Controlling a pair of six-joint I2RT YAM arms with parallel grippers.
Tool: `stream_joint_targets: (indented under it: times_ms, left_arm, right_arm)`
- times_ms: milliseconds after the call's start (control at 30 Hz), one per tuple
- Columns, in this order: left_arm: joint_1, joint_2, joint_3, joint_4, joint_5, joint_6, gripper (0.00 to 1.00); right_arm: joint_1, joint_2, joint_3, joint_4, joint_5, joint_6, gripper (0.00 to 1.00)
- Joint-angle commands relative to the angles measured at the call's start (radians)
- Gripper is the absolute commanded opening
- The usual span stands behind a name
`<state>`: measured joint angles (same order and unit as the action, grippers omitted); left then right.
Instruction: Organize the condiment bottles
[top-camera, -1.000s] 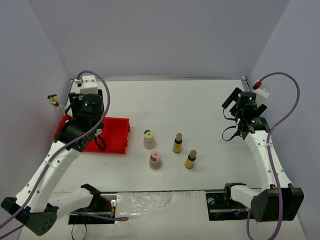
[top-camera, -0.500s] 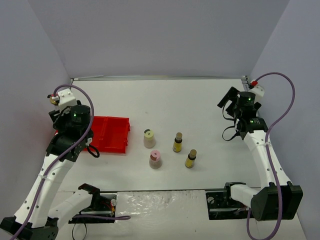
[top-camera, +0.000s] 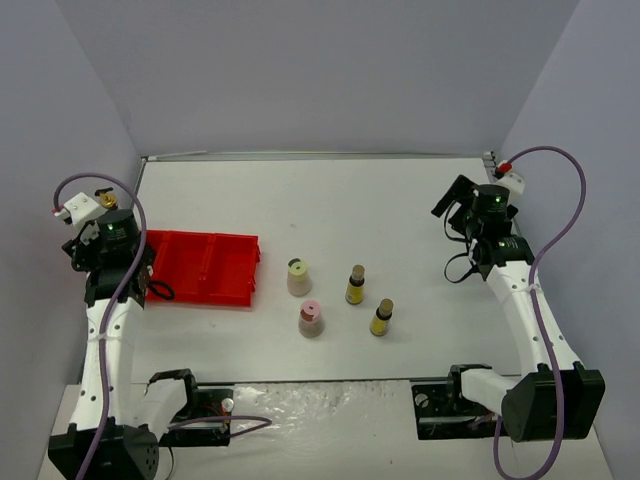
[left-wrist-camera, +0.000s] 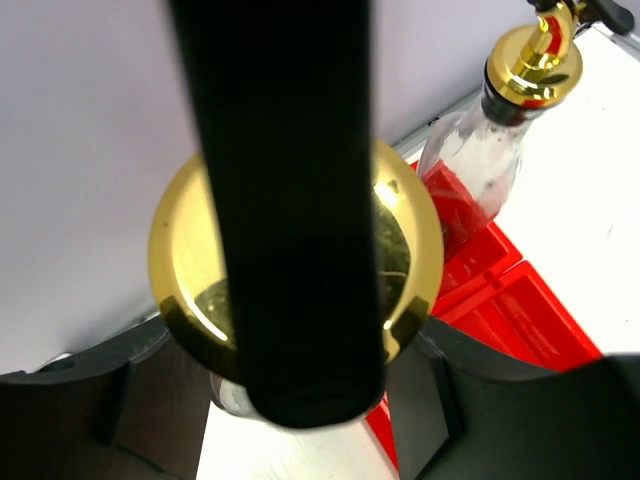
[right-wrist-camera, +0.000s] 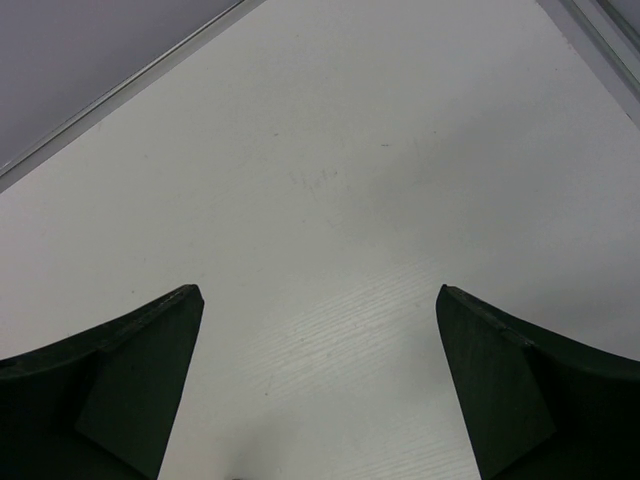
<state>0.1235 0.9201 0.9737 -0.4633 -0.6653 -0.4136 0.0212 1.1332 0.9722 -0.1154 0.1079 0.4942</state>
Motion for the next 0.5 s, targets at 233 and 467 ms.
stream_joint_targets:
  times_ms: [233,467]
  left_arm:
    - [0.068,0.106,0.063,0.311,0.187,-0.033,0.0]
    - [0.083,0.149,0.043,0.404,0.202,-0.019,0.0]
  right_arm:
    - [0.01,0.004,-0.001,0.083,-0.011,0.003,1.0]
    - [0.01,-0.011,-0.003,0.083,-0.01,-0.002,1.0]
